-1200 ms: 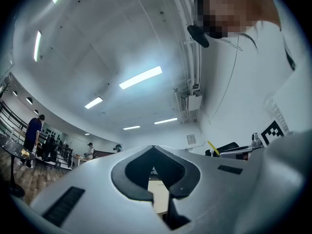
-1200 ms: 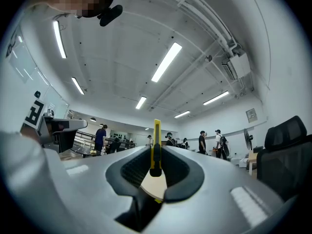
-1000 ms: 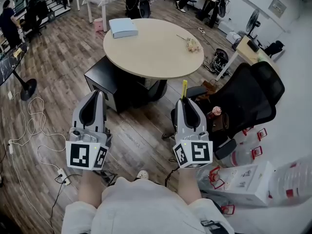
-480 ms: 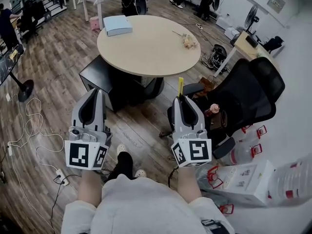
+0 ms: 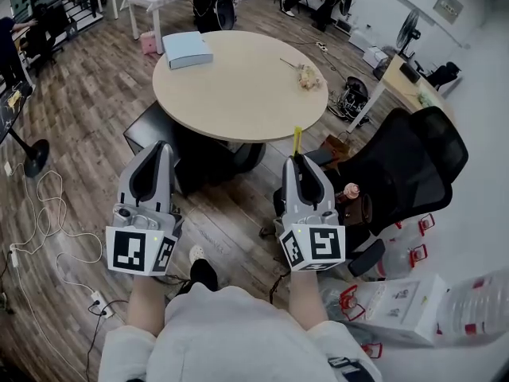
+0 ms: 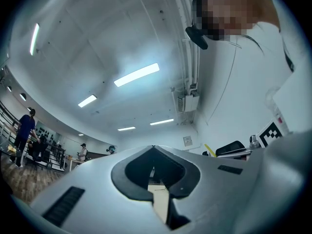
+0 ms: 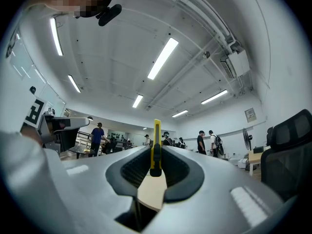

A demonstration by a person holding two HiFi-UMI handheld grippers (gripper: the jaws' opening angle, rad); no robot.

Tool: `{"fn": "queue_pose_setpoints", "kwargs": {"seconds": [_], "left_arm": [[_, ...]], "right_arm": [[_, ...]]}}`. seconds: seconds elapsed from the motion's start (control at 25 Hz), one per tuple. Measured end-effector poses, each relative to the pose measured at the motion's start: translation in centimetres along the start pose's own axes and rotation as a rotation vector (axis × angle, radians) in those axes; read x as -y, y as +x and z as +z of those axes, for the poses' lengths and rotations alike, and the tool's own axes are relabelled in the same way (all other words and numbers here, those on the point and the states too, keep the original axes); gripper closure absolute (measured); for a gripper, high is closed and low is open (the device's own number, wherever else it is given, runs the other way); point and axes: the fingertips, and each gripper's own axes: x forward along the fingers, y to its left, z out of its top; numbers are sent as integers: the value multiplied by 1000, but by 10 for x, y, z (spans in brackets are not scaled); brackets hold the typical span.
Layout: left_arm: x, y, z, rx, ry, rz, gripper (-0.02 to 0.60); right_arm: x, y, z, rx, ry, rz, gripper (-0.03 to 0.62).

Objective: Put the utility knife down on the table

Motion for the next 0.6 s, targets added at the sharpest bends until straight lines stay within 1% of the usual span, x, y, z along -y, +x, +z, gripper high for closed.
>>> {"fn": "queue_pose_setpoints", "kwargs": {"seconds": [0.28,0.6], "left_arm": [[-48,51,-13,15,5,15,574],[-103,100,-38,-4,-18,18,574]], "right_arm": [[4,71,-8,13,-6,1,520],[-4,141,-25,-3,-2,-2,520]]}}
